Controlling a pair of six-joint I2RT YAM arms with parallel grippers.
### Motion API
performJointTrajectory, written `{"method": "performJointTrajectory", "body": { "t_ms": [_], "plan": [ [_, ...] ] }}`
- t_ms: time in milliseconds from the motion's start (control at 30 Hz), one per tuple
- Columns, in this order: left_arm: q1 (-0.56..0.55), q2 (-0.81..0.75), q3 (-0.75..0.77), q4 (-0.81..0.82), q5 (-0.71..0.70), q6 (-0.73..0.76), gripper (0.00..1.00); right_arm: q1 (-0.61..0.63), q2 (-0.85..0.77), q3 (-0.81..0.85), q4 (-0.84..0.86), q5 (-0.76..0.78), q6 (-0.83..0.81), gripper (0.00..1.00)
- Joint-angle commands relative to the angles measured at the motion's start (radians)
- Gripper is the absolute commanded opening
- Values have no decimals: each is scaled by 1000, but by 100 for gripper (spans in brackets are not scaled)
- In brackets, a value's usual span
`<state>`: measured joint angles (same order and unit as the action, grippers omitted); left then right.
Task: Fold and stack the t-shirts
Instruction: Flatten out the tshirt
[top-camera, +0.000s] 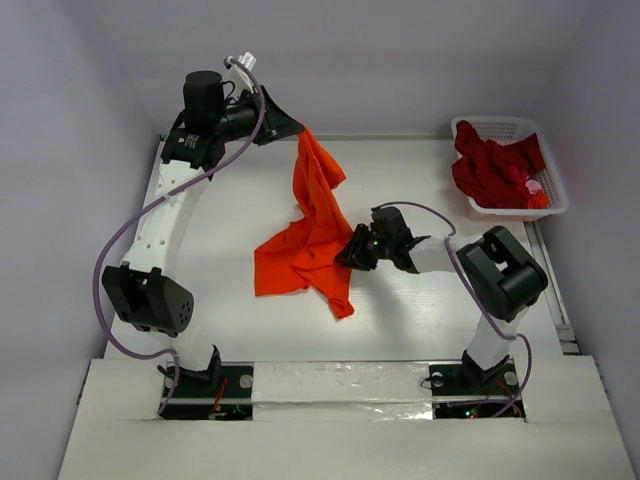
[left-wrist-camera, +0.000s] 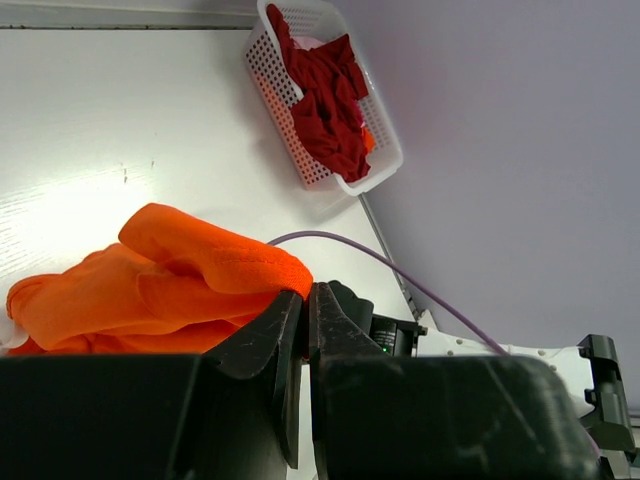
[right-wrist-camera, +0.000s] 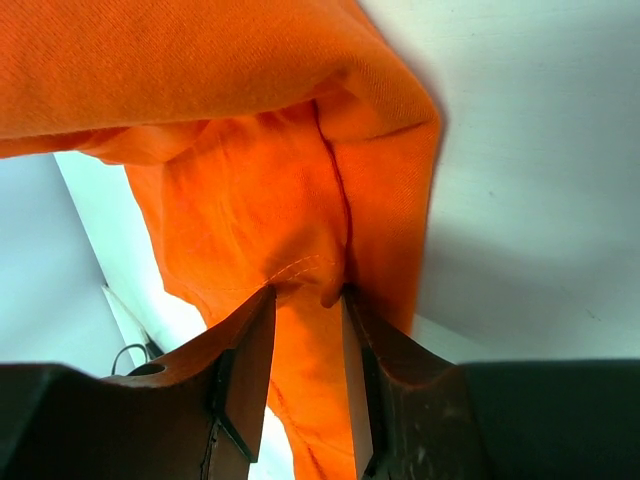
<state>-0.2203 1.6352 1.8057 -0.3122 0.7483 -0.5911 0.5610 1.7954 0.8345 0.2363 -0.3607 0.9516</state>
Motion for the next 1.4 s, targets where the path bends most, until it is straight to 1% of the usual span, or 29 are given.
{"method": "performJointTrajectory", "body": {
  "t_ms": [0,200,367,633,667,700,800,1000,1067,1100,1133,1167,1233,1267,1367],
  "plan": [
    [7,-40,-8,36,22,16,0,-15,-13,-12,49,22,6,38],
    [7,-41,-12,36,23,17,0,-24,-11,-15,54,25,3,37],
    [16,-40,-13,36,25,17,0,-24,9,-6,58,16,1,30],
    [16,-32,-5,36,26,16,0,-24,27,6,54,12,-7,27],
    [16,-31,-2,36,26,16,0,-24,28,8,54,12,-7,24],
    [16,-29,-2,36,26,16,0,-24,30,9,51,11,-7,13],
    [16,-29,-2,36,28,17,0,-24,35,17,41,11,-14,0],
    [16,-26,-8,33,22,19,0,-24,21,28,14,12,-42,0],
    [27,-26,-5,24,17,28,0,-24,-22,52,-63,41,-72,0],
    [36,-28,-2,12,14,33,0,-24,-45,92,-109,58,-115,0],
    [47,-28,3,6,13,36,0,-24,-69,115,-200,80,-138,0],
    [47,-28,9,-1,16,42,0,-24,-117,139,-237,118,-163,0],
    [67,-26,14,-10,19,45,0,-24,-163,210,-374,155,-218,0],
    [67,-28,17,-11,22,47,0,-24,-197,231,-406,179,-244,0],
    [76,-28,20,-18,22,48,0,-24,-228,323,-518,193,-275,0]
  ]
}}
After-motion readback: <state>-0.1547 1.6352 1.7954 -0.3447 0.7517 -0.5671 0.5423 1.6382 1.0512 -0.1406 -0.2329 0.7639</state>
